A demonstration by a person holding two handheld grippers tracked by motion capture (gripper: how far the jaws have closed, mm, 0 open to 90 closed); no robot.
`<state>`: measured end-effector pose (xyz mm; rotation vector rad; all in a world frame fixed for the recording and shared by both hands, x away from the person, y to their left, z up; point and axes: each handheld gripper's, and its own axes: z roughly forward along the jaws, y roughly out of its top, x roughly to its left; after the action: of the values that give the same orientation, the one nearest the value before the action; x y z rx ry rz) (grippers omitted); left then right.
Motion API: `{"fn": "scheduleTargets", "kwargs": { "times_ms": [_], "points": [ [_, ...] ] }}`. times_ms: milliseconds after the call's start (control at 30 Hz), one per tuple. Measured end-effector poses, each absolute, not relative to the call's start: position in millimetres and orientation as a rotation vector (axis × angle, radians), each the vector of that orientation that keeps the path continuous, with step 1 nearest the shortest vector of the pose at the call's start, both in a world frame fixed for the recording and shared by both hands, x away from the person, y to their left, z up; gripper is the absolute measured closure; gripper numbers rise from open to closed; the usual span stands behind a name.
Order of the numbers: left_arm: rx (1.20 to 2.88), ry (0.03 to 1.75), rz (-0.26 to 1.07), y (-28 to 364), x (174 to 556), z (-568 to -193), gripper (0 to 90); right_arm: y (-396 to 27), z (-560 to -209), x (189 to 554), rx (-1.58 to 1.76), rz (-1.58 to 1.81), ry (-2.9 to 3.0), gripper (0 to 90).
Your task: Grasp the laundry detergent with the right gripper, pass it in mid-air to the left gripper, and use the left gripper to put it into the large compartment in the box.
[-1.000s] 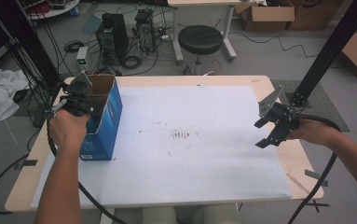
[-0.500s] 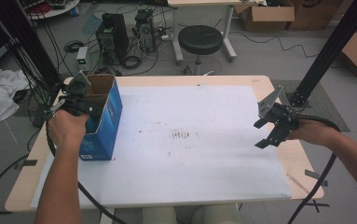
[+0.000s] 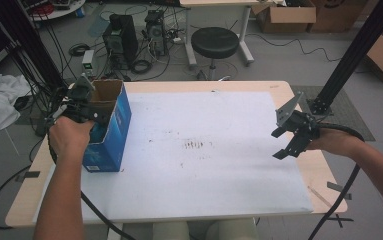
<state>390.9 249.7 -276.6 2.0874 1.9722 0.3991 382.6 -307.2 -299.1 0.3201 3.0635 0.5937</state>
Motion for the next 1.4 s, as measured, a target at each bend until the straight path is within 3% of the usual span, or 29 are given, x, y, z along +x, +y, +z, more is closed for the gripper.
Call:
{"fn": "scheduleTargets", "kwargs": {
  "times_ms": [1167,1400],
  "points": [
    [2.132,1.939,0.407,241.6,381.3,-236.3,26.5,-306.9,-296.5,376.3,0.305,0.613,3.057,20.1],
    [2.134,1.926,0.405,234.9,376.3,-226.0,21.0,-306.4,-294.5,373.9,0.301,0.616,3.052,20.1]
  ]
}}
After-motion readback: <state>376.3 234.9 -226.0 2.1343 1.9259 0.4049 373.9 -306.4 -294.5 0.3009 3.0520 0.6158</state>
